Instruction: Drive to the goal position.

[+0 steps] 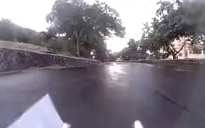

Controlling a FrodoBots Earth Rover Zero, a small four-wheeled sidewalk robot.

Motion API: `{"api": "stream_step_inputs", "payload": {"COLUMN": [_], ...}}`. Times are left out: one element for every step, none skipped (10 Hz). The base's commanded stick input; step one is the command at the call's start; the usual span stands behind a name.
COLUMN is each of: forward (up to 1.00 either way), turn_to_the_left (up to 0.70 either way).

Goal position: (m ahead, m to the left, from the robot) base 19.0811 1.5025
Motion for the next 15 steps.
{"api": "stream_step_inputs", "payload": {"forward": [0.5,0.5,0.5,0.5,0.5,0.5,0.5,0.5,0.5,0.5,0.5,0.5,0.5,0.5,0.5], "turn_to_the_left": [0.0,0.0,0.0,0.0,0.0,0.0,0.0,0.0,0.0,-0.27,-0.38,0.0,0.0,0.0,0.0]}}
